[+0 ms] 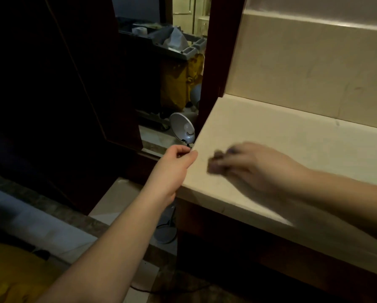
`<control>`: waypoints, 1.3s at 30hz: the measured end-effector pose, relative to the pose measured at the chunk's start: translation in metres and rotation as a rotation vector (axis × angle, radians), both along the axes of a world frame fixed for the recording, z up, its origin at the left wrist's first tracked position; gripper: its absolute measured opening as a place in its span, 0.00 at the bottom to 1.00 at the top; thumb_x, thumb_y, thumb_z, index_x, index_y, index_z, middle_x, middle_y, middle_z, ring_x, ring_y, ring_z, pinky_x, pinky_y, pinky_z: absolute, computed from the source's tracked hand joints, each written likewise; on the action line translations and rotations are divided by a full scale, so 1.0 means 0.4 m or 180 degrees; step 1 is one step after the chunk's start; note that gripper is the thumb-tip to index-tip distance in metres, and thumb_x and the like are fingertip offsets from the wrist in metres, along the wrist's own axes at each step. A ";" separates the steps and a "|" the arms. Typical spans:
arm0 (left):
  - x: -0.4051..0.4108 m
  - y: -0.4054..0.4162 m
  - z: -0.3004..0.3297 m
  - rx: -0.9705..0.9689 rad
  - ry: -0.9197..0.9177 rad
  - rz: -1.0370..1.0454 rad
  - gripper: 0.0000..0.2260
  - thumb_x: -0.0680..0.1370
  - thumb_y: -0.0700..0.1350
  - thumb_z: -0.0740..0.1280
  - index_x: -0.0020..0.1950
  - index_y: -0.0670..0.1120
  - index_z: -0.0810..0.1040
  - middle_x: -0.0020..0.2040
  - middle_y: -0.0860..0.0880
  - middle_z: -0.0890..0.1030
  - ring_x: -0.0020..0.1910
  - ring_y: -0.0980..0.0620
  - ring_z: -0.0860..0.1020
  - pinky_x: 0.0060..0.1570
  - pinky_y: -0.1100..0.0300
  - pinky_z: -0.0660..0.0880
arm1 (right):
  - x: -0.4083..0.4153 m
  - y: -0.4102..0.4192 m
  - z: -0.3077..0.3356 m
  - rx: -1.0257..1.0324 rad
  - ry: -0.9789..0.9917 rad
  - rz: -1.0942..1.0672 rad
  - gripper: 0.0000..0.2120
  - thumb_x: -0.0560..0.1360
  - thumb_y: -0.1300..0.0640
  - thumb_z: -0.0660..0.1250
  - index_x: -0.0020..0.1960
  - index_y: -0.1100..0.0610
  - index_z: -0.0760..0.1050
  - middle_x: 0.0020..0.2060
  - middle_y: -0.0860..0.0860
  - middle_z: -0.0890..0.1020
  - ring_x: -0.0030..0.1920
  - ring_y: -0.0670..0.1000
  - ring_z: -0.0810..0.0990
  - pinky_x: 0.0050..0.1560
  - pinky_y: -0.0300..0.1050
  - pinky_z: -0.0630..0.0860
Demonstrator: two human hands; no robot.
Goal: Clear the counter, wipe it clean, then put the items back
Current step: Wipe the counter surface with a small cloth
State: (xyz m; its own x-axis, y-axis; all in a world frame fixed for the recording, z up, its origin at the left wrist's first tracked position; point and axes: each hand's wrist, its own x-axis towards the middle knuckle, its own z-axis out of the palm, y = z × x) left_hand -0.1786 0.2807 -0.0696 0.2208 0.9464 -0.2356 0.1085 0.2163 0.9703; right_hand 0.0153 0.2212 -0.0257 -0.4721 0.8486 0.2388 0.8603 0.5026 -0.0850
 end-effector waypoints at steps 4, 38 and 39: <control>0.002 0.009 -0.013 0.0277 0.0260 -0.0027 0.08 0.78 0.51 0.68 0.56 0.52 0.76 0.51 0.52 0.80 0.49 0.54 0.78 0.46 0.58 0.75 | -0.015 0.118 -0.005 -0.0058 -0.0084 -0.0462 0.14 0.79 0.54 0.62 0.62 0.51 0.79 0.51 0.55 0.78 0.52 0.58 0.77 0.46 0.42 0.65; -0.003 0.007 -0.008 0.0580 0.0618 -0.0034 0.08 0.78 0.51 0.67 0.57 0.53 0.76 0.49 0.56 0.78 0.48 0.58 0.76 0.42 0.59 0.72 | 0.026 -0.058 0.006 -0.0069 -0.0131 -0.0164 0.16 0.77 0.48 0.57 0.57 0.50 0.81 0.46 0.53 0.80 0.42 0.56 0.80 0.37 0.45 0.75; -0.002 0.006 -0.007 0.0590 0.0635 -0.0056 0.08 0.78 0.51 0.67 0.57 0.53 0.75 0.49 0.57 0.78 0.47 0.58 0.76 0.42 0.60 0.71 | 0.039 -0.046 0.008 -0.0022 -0.0195 -0.0205 0.16 0.77 0.48 0.57 0.57 0.49 0.80 0.46 0.53 0.80 0.43 0.57 0.80 0.38 0.47 0.76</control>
State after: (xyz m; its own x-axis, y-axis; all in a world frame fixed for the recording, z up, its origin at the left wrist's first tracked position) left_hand -0.1795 0.2830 -0.0723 0.2041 0.9739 -0.0993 0.3037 0.0334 0.9522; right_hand 0.0308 0.2027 -0.0225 -0.4301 0.8791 0.2053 0.8945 0.4457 -0.0345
